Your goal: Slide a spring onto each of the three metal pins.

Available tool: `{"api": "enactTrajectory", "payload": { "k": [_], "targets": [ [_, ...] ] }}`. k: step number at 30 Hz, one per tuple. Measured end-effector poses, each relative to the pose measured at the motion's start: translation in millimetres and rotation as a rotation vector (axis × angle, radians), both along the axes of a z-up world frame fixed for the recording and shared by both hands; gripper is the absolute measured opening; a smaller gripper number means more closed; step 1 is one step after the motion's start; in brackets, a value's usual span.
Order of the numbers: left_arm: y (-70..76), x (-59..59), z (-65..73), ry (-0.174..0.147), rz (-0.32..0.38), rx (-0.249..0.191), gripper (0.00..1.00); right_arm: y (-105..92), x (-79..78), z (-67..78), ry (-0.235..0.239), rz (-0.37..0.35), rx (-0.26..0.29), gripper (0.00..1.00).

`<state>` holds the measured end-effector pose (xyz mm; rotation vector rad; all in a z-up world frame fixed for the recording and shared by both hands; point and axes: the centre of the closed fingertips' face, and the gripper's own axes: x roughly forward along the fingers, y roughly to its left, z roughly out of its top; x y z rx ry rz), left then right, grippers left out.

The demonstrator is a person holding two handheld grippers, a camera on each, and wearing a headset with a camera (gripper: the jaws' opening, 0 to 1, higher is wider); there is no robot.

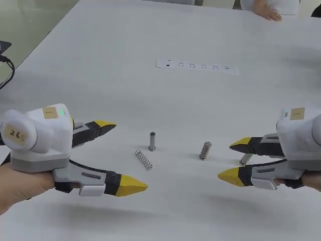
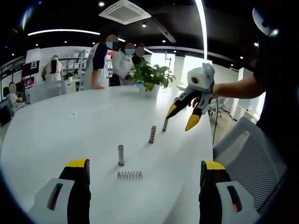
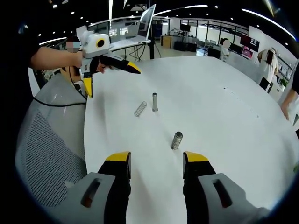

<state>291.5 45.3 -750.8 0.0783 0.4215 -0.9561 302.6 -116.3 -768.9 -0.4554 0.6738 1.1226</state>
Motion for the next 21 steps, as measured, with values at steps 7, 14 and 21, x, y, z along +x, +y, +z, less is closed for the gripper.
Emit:
{"api": "enactTrajectory", "payload": {
  "k": [7,14,21],
  "targets": [
    [-0.6,0.8,0.5,-0.003,0.005,-0.003,0.95,3.0,-4.9,-0.7,0.009,0.009,-0.005,0.39],
    [4.8,-2.0,-3.5,0.005,0.005,0.005,0.95,18.3,-13.3,-4.5,0.016,0.055,-0.021,0.36],
    [10.6,-1.8,-3.4,0.005,0.013,0.012,0.95,36.6,-12.5,-4.0,0.015,0.094,-0.035,0.37]
  ]
}}
